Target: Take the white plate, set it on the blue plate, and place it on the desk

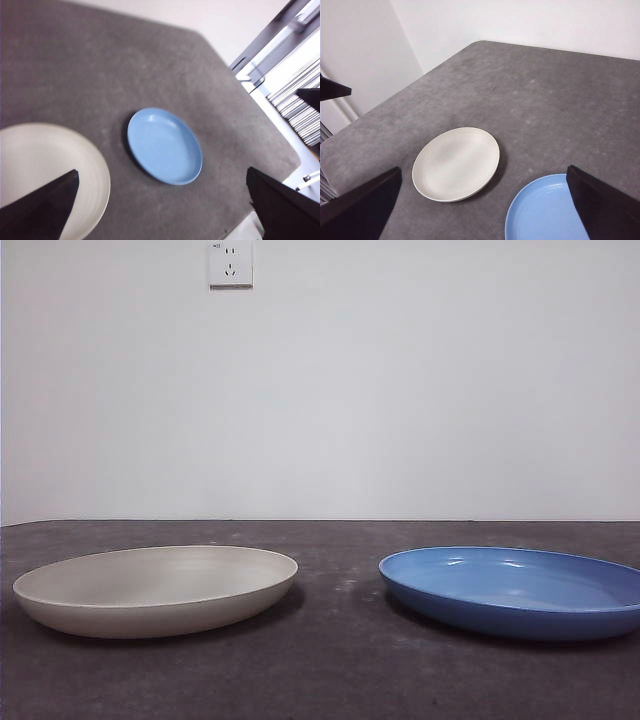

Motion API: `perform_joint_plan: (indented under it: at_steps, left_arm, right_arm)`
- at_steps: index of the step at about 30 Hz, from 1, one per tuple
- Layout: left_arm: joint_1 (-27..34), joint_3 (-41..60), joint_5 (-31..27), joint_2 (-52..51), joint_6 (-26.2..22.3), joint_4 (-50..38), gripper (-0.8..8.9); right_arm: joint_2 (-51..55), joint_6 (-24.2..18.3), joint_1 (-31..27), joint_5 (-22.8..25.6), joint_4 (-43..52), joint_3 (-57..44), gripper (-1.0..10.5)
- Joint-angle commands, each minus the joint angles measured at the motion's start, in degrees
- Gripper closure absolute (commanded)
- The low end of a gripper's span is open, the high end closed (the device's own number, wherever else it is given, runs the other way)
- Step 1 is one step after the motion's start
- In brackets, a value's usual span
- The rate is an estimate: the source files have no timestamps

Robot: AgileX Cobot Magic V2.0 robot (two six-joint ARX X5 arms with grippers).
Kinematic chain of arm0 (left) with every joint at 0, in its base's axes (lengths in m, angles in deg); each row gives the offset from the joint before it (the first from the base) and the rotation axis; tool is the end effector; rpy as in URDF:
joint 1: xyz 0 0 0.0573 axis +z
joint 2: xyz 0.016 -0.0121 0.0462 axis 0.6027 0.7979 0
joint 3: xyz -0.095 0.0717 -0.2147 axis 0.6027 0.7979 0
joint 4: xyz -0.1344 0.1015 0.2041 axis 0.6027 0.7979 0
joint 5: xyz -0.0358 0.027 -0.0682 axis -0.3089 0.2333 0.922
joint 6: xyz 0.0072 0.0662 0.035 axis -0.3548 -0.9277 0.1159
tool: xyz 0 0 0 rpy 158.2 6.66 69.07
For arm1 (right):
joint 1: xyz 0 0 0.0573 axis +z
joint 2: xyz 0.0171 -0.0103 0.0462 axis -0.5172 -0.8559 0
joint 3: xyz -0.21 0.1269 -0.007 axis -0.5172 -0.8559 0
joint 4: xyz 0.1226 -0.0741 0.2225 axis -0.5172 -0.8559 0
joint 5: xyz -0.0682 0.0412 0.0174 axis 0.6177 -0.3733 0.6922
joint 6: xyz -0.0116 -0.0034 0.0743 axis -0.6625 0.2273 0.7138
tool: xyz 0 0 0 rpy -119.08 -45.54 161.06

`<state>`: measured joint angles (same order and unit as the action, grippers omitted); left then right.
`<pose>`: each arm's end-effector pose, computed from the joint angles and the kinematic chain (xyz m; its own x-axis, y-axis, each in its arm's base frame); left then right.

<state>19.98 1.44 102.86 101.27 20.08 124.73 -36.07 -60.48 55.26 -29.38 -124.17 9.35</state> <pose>0.1608 -0.0811 0.3317 0.6020 -0.7126 -0.3603 0.5131 0.6910 -0.5092 0.1408 0.0864 0.3402 0.6697 0.6900 -0.2746 -0.6407 0.7237 0.2564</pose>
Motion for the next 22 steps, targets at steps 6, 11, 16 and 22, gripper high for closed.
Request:
perform_joint_plan:
  at_steps: [6,11,16,22]
  left_arm:
    - [1.4,-10.3,-0.1,11.7,-2.1,9.8,1.29]
    - [3.8,-16.2,-2.6,20.5,-6.1,15.6,1.3]
    - [7.3,-17.8,-2.6,27.4,-7.6,15.8,1.3]
    - [10.8,-17.8,-2.4,35.1,-9.0,15.7,1.29]
  right_arm:
    - [-0.2,-0.2,0.4,-0.1,0.5,0.9,4.0]
    - [-0.2,-0.2,0.4,-0.1,0.1,0.9,4.0]
    - [-0.2,-0.2,0.4,-0.2,-0.5,0.9,4.0]
    - [-0.2,-0.2,0.4,-0.1,-0.9,0.9,4.0]
